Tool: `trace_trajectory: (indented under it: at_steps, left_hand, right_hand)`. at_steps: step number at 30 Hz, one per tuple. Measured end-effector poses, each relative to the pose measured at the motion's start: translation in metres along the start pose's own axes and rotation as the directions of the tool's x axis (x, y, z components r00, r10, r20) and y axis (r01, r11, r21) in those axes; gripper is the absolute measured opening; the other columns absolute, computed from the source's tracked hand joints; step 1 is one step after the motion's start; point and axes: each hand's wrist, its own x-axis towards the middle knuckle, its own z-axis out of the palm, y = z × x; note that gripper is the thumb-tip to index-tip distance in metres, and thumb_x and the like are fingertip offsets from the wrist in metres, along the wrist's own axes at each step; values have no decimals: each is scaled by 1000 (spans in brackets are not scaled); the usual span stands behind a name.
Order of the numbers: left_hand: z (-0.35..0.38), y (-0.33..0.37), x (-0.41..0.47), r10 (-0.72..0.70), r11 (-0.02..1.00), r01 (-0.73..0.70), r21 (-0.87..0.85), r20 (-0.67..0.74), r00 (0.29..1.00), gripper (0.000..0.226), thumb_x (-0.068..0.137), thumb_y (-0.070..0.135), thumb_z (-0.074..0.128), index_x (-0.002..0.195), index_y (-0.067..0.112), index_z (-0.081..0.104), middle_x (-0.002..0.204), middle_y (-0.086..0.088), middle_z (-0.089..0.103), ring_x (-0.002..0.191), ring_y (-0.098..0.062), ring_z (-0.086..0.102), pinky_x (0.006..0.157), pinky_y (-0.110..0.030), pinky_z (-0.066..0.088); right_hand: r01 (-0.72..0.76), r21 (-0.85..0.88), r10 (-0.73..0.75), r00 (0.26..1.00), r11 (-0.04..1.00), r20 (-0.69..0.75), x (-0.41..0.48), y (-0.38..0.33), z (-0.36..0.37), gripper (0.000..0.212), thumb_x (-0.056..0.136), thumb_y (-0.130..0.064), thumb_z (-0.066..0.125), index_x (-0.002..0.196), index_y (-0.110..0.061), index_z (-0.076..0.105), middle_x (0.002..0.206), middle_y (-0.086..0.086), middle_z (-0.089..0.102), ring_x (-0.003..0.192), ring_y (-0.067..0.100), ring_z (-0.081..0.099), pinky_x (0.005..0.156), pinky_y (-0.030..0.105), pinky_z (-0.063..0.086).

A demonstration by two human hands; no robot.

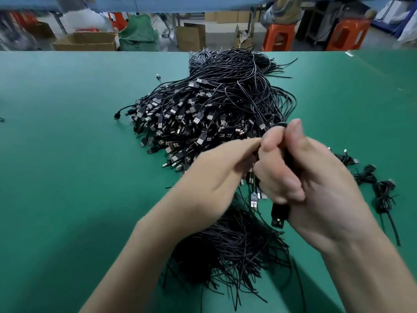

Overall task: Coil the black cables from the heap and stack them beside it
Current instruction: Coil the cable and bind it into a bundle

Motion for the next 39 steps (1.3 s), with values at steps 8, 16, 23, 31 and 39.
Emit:
trace_trajectory:
  at_steps: [8,16,23,31,39]
  left_hand:
    - [5,7,0,-65,968,13,251,198,978,25,108,24,43,89,39,52,81,17,55,78,0,55,73,-29,45]
    - [-45,7,-6,82,919,-46,391,-75,994,20,96,46,65,86,33,78,80,14,72,79,-12,68,72,-38,53]
    - [-32,-7,-4,-107,982,73,-173,-196,975,13,79,41,81,84,31,75,74,-2,69,65,-45,53,52,-45,47]
    - [-28,-12,-3,-102,959,96,-266,-10,995,15,95,28,69,101,22,80,87,-5,77,76,-52,63,67,-70,50]
    - [-17,-19,-2,-242,927,200,-317,-100,965,18,93,27,71,79,15,74,70,1,70,66,-17,55,62,-31,48]
  right_hand:
    - [216,-690,-456,871,691,-184,-2,2,-11,35,111,-29,36,102,-13,66,91,3,75,83,19,74,73,30,57]
    - [-57,-940,-112,989,337,-100,-4,18,-12,49,104,-55,30,80,-28,63,57,-10,54,51,9,50,54,32,44]
    - [-260,-363,339,924,895,174,-4,8,-15,41,107,-40,40,85,-17,66,63,-8,38,58,10,33,54,16,33]
    - [-227,-323,293,940,919,173,-4,6,-9,37,105,-32,41,79,-20,65,55,-2,44,49,14,37,56,18,38]
    - [-329,-326,330,942,886,-52,-2,14,-7,43,107,-39,40,81,-10,60,52,2,52,46,13,42,52,21,38]
